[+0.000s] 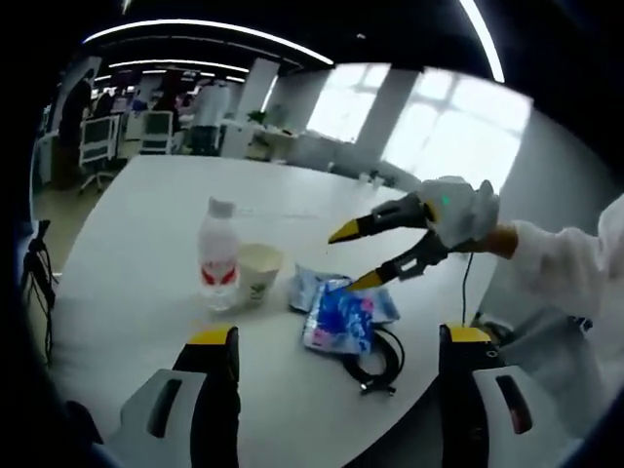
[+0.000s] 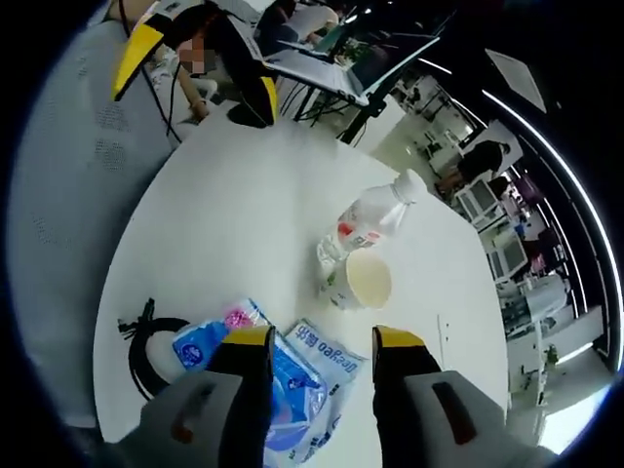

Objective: Arrange the tabletop items into an orderly group along one side of the table until the central work area is clear of visible clutter.

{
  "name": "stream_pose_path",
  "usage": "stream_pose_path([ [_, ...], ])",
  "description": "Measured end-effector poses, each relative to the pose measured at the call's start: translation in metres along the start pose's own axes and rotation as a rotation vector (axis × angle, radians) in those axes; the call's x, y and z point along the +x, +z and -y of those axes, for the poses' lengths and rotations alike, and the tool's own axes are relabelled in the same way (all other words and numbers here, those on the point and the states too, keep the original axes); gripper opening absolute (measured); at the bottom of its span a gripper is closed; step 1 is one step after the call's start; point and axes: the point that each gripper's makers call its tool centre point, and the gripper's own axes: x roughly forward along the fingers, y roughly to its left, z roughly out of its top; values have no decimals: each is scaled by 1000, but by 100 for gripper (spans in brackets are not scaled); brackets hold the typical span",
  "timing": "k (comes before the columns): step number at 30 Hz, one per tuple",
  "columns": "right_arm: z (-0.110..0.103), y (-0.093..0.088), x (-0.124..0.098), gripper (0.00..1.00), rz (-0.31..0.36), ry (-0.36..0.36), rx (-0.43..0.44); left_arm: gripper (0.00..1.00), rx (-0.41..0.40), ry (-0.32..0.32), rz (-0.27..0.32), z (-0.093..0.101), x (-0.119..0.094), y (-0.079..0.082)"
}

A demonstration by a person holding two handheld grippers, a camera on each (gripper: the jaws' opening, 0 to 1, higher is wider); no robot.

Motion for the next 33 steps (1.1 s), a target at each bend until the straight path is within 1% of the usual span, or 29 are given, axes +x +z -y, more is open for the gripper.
stream_pose_path([
  [4, -1, -4, -10, 37, -6, -27, 36, 81, 44, -5, -43, 5, 4, -8],
  [6, -3, -3, -15, 37, -1, -38, 64, 81, 42, -13, -51, 8, 5, -9],
  [8, -5, -4, -20, 38, 4, -47, 88, 81, 40, -23, -47, 10, 6, -9],
  [10, -5, -4, -25, 38, 4, -71, 123, 80, 39, -29, -49, 14, 5, -9],
  [13, -6, -3, -32, 38, 4, -90, 148, 80, 38, -36, -69, 15, 6, -13],
  [15, -8, -3, -38, 38, 0, -103, 162, 80, 34, -39, -72, 14, 7, -13],
  [17, -9, -4, -42, 38, -4, -118, 178, 80, 13, -41, -61, 13, 7, -12],
  [18, -10, -5, -44, 38, -5, -123, 187, 79, -15, -31, -58, 10, 7, -12],
  [19, -12, -6, -47, 38, -8, -131, 208, 79, -23, -27, -60, 9, 7, -13],
  [21, -14, -8, -50, 38, -14, -138, 219, 79, -66, -14, -66, 3, 6, -16],
  [22, -17, -9, -53, 38, -21, -144, 223, 79, -88, -11, -58, 1, 5, -15],
  [23, -18, -10, -55, 38, -26, -148, 226, 79, -130, -6, -34, -2, 4, -11],
  [25, -25, -14, -59, 38, -41, -145, 228, 79, -167, 5, -5, -6, 2, -7],
  [27, -31, -20, -65, 38, -64, -144, 222, 79, -177, 8, 0, -9, 1, -6],
  [29, -33, -24, -71, 37, -72, -154, 231, 79, -184, 5, -5, -8, 2, -7],
  [31, -33, -27, -75, 37, -73, -171, 247, 79, -198, -4, 0, -5, 3, -6],
  [33, -33, -29, -79, 37, -70, -180, 270, 79, -186, -20, 4, 1, 5, -4],
])
